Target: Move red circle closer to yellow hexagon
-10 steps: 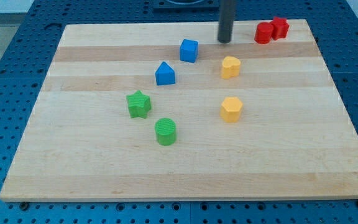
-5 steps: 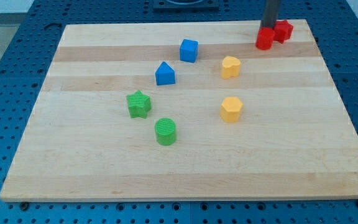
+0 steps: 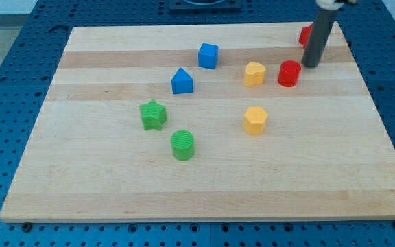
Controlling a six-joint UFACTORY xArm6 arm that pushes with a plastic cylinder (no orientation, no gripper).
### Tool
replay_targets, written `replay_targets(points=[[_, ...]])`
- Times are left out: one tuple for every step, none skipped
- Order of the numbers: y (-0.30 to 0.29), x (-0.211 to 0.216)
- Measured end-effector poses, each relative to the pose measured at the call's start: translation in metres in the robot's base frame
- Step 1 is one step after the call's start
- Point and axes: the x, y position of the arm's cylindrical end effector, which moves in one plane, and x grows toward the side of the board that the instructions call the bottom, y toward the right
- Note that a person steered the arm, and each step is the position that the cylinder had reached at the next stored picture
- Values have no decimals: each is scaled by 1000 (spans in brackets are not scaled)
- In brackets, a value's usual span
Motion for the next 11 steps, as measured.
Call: replay_targets(points=[[2,-29],[-14,-8],[-19,22],[-19,37],[-17,63],[-31,58],[-31,68],[-33,66],[-35,51],[-35,18],[-45,19]])
